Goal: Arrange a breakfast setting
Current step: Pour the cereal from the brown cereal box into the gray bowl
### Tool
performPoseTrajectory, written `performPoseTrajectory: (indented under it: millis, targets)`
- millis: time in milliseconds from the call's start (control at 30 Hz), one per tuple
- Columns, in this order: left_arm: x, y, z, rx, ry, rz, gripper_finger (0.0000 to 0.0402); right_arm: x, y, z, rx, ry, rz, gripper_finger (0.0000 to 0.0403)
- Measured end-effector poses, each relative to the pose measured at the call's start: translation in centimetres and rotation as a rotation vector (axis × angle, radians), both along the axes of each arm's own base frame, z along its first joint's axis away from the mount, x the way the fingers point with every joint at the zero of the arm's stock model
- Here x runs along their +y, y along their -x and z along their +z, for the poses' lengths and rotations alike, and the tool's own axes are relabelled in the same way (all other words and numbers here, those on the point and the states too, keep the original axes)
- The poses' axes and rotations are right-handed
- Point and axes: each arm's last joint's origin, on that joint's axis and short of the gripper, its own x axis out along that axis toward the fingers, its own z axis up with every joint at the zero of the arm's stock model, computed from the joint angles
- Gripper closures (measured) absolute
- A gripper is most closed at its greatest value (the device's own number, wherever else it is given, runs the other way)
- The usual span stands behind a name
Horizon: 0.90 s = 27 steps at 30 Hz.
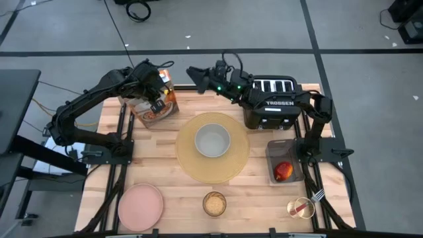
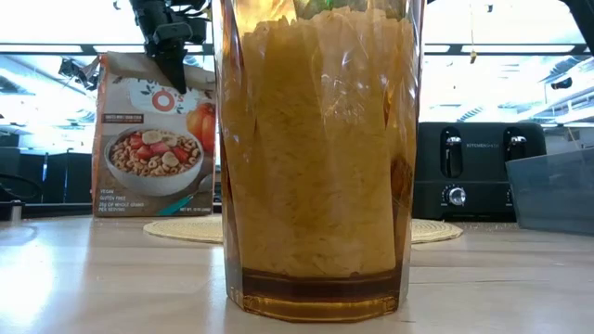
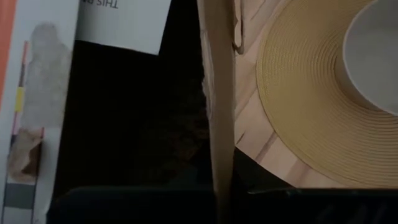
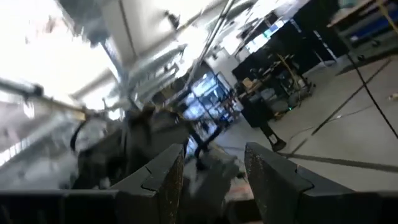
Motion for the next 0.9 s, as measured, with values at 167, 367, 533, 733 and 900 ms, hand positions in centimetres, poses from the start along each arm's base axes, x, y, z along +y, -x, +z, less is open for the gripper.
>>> performPoseTrajectory:
  millis: [167,367,533,733,900]
  targets:
    - [-0.1,0.0,0.0,0.026,-0.013,-0.045,0.0396,0.3,-0.2,-0.8,0.16,0.093,0.032,0.0186]
    - [-0.3,0.3,0.4,0.065,-0.016,-0.092,0.0397,0.8,1.5,-0.5,0.428,0.248,0.046,0.0132]
    - [-0.4,0.5,1.2,0.086,-0.045,-0.154,0.0398,0.7,2.2,-1.5,0.664,0.414,0.052,0.0103]
    - [-0.7,0.9,2.9,0.109,-0.098,-0.246,0.0398,-0.9,1.9,-4.1,0.805,0.469,0.099,0.0097]
    - [-1.1,1.2,4.2,0.126,-0.163,-0.339,0.0399,-2.4,1.0,-5.7,0.773,0.494,0.194,0.0097]
